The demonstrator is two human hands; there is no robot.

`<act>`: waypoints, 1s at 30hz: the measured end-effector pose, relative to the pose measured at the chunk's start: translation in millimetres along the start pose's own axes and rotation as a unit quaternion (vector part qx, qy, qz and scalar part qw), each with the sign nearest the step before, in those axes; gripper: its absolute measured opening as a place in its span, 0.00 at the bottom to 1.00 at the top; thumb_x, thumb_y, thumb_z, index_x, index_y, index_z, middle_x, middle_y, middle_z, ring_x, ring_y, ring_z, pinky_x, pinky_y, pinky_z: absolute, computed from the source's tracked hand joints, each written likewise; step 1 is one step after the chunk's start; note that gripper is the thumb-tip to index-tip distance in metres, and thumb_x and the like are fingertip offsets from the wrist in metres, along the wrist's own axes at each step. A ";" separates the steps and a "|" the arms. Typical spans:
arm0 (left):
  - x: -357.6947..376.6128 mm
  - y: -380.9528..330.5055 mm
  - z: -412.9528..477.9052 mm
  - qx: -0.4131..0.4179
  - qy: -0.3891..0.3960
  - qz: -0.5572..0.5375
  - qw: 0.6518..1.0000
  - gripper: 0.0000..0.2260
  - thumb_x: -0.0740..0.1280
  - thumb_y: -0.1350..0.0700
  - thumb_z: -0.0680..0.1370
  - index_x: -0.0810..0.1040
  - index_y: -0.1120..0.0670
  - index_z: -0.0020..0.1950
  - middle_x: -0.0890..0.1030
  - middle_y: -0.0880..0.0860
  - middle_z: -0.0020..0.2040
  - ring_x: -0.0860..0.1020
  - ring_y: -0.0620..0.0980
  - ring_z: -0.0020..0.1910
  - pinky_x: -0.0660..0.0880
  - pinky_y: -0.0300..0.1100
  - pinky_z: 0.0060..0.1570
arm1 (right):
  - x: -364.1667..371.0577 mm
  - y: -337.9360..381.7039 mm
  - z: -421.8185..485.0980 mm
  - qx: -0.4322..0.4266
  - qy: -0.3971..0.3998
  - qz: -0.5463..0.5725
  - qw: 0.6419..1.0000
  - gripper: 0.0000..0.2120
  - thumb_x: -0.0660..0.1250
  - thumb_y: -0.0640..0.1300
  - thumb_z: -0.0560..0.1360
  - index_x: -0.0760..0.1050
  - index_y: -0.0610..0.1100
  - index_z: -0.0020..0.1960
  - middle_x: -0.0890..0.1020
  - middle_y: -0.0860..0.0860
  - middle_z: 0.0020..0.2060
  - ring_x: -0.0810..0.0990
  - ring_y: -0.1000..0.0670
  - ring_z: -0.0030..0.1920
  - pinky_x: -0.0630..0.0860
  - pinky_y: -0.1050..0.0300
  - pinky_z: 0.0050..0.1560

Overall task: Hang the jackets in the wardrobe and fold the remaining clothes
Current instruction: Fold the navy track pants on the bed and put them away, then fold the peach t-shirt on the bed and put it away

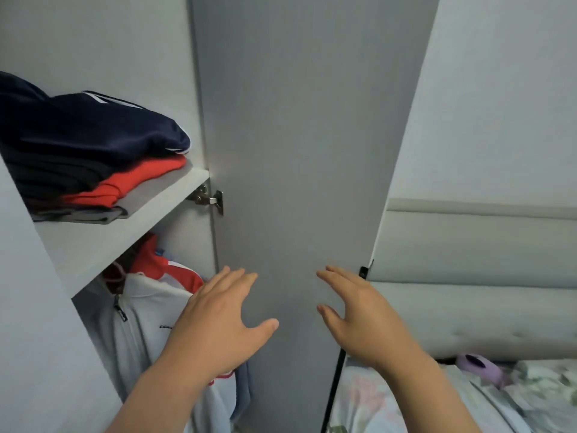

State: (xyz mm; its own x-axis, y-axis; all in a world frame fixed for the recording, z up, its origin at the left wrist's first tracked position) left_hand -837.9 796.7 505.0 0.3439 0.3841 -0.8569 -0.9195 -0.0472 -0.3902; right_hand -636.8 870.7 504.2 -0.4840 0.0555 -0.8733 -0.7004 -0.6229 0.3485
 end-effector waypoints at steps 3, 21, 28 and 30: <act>14.7 -11.5 1.5 0.017 0.022 0.022 0.999 0.39 0.65 0.32 0.72 0.58 0.43 0.78 0.56 0.43 0.80 0.50 0.43 0.79 0.49 0.39 0.75 | -7.7 -31.1 -34.3 0.051 0.003 -0.021 0.999 0.26 0.64 0.51 0.79 0.64 0.54 0.76 0.64 0.60 0.75 0.62 0.57 0.74 0.51 0.73 0.67; 213.5 -180.1 22.4 0.253 0.251 -0.059 0.932 0.37 0.60 0.32 0.76 0.49 0.40 0.80 0.44 0.35 0.76 0.40 0.32 0.71 0.40 0.35 0.70 | -20.0 -215.6 -163.9 0.321 0.009 0.001 0.947 0.28 0.63 0.54 0.80 0.60 0.54 0.78 0.61 0.58 0.77 0.57 0.59 0.76 0.52 0.68 0.71; 279.0 -239.4 48.6 0.303 0.304 -0.069 0.901 0.39 0.61 0.32 0.75 0.49 0.43 0.81 0.47 0.42 0.80 0.44 0.40 0.78 0.41 0.36 0.72 | -33.2 -268.5 -205.5 0.399 0.009 0.015 0.917 0.27 0.62 0.54 0.80 0.59 0.55 0.78 0.60 0.59 0.77 0.56 0.59 0.77 0.54 0.64 0.73; 291.2 -260.0 49.5 0.329 0.311 -0.074 0.889 0.39 0.62 0.33 0.75 0.50 0.44 0.80 0.48 0.42 0.80 0.44 0.40 0.78 0.42 0.35 0.71 | -40.6 -278.5 -221.0 0.425 0.003 0.010 0.905 0.27 0.62 0.54 0.80 0.60 0.55 0.78 0.60 0.58 0.78 0.56 0.58 0.77 0.55 0.62 0.73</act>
State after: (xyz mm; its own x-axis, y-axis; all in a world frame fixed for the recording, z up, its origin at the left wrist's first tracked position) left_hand -508.1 966.4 373.6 0.3216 -0.2524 -0.9126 -0.6971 0.5891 -0.4086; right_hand -306.1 869.5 367.3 -0.4996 0.0456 -0.8650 -0.8434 0.2023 0.4978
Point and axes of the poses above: each hand's wrist, its own z-axis towards the middle knuckle, its own x-axis out of the palm, y = z × x, the point moved 6 cm from there along z, towards the middle knuckle
